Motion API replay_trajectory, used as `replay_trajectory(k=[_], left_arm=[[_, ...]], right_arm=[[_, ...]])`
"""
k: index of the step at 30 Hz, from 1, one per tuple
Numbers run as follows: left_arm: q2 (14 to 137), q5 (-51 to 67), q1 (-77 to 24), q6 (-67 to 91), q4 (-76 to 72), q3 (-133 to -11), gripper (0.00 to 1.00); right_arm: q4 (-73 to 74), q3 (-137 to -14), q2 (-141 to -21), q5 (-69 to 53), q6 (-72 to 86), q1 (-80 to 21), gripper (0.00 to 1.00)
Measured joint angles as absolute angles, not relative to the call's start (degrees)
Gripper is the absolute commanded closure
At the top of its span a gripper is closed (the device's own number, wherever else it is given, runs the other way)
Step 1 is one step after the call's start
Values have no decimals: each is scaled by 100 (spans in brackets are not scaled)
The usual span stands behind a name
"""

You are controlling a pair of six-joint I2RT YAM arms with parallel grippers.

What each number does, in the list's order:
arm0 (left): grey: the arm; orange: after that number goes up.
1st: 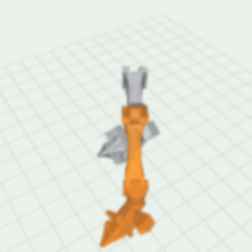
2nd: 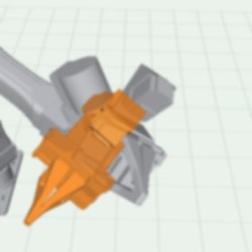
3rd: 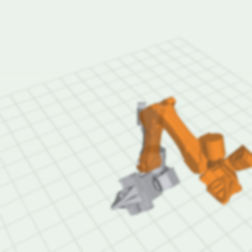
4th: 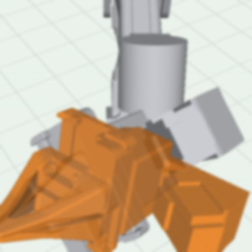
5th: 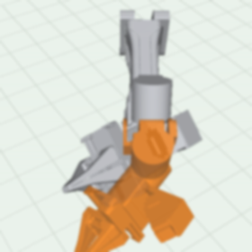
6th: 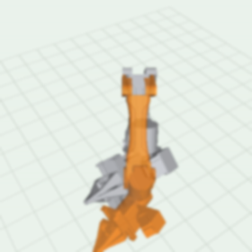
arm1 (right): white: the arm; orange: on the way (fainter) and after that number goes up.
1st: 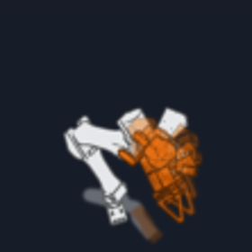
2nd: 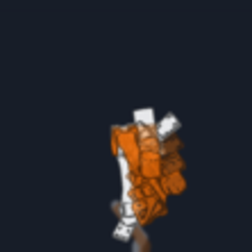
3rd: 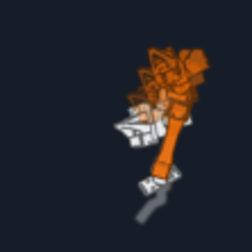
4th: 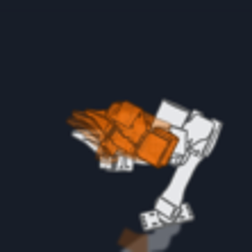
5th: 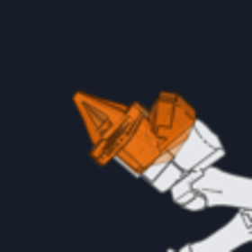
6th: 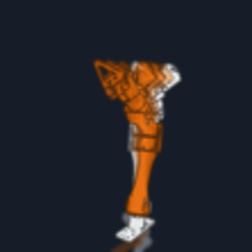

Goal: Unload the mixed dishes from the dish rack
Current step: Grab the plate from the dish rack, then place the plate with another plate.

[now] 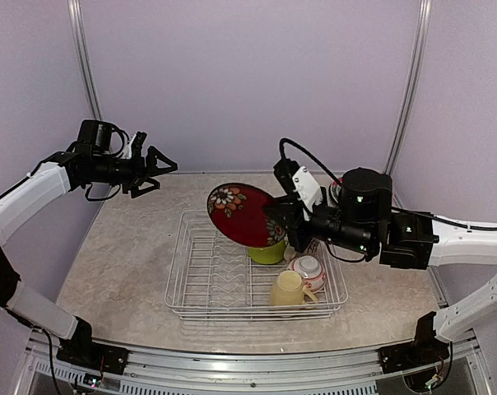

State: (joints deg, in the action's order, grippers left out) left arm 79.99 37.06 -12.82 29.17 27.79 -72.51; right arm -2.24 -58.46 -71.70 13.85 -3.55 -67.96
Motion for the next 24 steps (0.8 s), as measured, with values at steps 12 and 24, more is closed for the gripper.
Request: replay_trajectory(k=[12,24], left_arm=[[7999,3710,-1282,2932,2783,-7255,1],[8001,3745,-1282,2954,2786,-7260,1]], right_arm=[[-1879,-3586,-5481,1686,4202,-4407,100],[-384,-3234,-3942,4158,7323,-3739,100]])
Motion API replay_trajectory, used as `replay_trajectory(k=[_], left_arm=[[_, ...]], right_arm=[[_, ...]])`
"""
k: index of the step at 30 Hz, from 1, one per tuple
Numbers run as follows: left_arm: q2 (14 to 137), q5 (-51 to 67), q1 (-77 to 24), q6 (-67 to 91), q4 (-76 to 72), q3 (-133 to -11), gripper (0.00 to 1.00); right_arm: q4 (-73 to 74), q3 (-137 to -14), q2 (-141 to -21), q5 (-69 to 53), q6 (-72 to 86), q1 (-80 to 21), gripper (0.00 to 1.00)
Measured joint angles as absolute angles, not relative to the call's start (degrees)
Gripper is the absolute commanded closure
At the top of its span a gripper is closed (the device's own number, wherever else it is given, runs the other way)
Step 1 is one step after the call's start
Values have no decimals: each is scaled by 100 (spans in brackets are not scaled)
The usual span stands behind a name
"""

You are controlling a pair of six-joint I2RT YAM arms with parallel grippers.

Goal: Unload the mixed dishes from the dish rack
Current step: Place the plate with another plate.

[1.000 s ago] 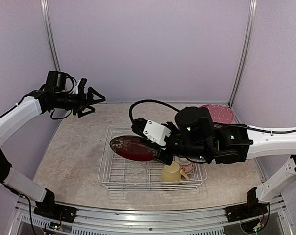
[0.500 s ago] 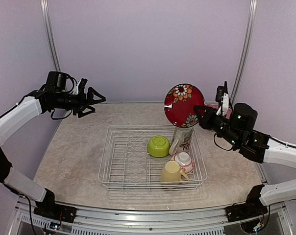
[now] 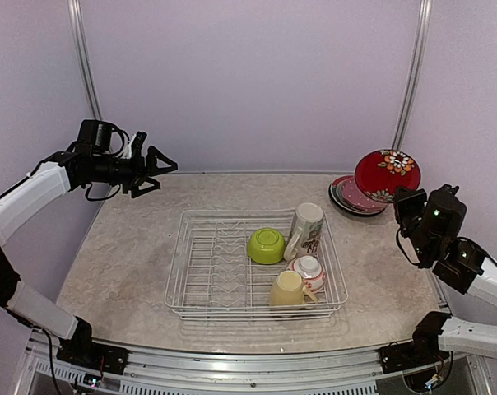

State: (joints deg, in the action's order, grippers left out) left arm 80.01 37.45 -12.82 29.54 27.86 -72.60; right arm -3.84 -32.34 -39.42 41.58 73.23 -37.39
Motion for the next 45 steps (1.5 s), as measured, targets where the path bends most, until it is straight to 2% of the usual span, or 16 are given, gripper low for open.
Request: replay_trajectory(k=[6,10,15,25,45], left_arm=[[8001,3752,-1284,2956,2786,-7260,1],[8001,3754,-1284,2956,2788,-7260,1],[8001,3754,-1284,2956,2792,-7260,1],[8058,3754,-1284,2954,2792,-7269,1],[8117,3861,-1271,2956,2792,-7271,1]], right_arm=[[318,-3662,-4388,4077,7596,-2593,100],[54,-3800,-5074,3009,7614,-1251,100],[-250,-4062,-6344,1785,7452,-237,100],[-449,-5638,-8440,854,6543,-93,100],[-458,-6805,-10676,565,5951,-93,100]])
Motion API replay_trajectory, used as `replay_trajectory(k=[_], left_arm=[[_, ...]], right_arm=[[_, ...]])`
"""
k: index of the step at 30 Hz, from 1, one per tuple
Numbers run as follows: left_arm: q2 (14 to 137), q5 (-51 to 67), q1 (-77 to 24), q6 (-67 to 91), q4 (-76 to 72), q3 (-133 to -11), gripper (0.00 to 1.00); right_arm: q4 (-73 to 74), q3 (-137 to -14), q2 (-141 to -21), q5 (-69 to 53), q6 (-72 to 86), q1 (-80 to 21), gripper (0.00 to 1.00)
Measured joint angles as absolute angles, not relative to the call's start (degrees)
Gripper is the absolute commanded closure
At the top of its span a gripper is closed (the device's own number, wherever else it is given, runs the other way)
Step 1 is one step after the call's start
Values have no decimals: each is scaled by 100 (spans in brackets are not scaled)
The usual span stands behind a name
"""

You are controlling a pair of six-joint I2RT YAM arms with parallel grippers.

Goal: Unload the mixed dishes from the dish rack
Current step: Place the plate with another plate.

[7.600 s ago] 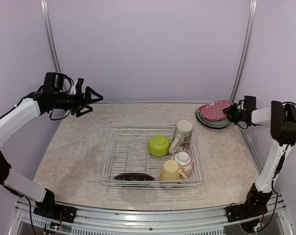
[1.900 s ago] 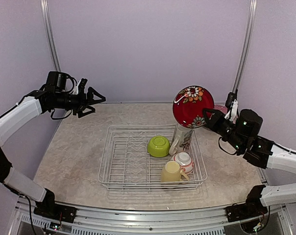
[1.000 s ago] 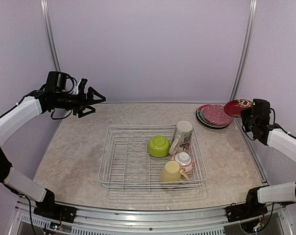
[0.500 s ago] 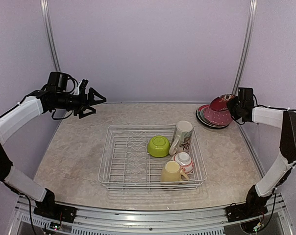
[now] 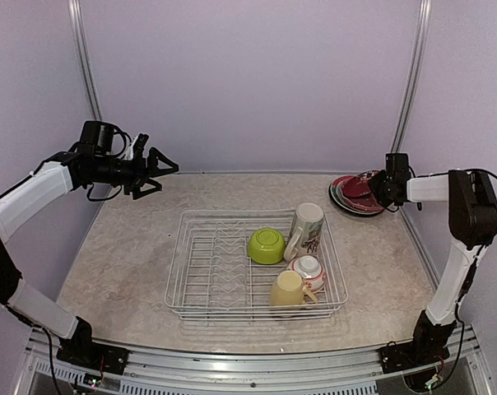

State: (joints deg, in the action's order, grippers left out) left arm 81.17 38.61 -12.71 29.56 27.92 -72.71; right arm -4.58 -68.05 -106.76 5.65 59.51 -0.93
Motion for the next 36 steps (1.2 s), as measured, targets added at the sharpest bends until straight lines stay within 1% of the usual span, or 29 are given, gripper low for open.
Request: replay_trajectory(k=[5,13,14,15,16,18,22,29,36], left_arm=[[8117,3883,-1243,2958,2792,-7271,1],[8117,3909,-1190,2976,2792,-7271,1],[8117,3916,-1184,2976,2792,-7271,1],[8117,3924,-1177,2978,2792,-7271,1],[8117,3929,-1173,2978,2792,-7271,1],[8117,3942,-1164,2980,2792,-7271,1],[8117,3981,-1160,3000,2792,-7271,1],[8117,4010,-1160,3020,2792,-7271,1],[8114,4012,-1160,3022,2792,-7271,1]], right_arm=[[-607,-7146,-11045,336,5966,-93,100],[-921,-7234,-11273,-58,6149,-45,100],[-917,-7234,-11273,-67,6143,-45,92],[-910,-7236,-11273,-64,6132,-45,87],[-904,-7236,-11273,-62,6112,-45,83],[-847,-7238,-11244,-62,6038,-45,79],[-493,-7207,-11128,-8,5830,-47,66],[12,-7070,-10689,134,5308,-47,38],[534,-7008,-10123,447,4724,-64,22]])
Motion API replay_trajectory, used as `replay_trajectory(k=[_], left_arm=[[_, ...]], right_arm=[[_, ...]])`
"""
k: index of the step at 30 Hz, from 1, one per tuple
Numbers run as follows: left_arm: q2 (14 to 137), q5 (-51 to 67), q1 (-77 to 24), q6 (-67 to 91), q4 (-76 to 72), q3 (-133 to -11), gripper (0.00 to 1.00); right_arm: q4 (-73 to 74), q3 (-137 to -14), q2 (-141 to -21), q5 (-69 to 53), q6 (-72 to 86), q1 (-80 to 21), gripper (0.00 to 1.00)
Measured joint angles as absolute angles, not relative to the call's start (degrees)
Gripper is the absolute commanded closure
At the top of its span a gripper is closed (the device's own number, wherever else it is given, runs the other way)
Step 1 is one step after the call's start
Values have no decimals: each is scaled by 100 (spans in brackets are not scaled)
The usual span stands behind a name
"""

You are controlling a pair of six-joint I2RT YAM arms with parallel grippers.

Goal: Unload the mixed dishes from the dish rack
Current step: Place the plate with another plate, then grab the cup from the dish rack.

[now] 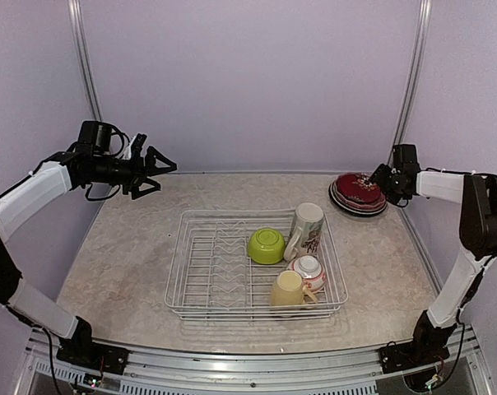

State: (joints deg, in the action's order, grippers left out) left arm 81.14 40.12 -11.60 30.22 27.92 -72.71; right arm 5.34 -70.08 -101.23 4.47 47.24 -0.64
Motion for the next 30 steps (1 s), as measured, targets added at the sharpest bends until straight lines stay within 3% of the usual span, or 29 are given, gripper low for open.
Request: replay_trajectory(k=[6,11,19,30], left_arm=[[8097,4010,-1160,3024,2792,-7271,1],[8053,4014,-1160,3046,2790,-7271,1],[8051,4027,-1162,3063,2792,-7271,1],[8051,4021,-1225,3063,2792,-7271,1]], right_arm=[[1087,-6823,-9649,945,3924,-320,6],[1446,-6200,-8820,1522,3122,-982,1],[1933,-5006,-7286,1586,2652,-1380,0],[2324,-4713,-6036,5,2165,-2082,0]])
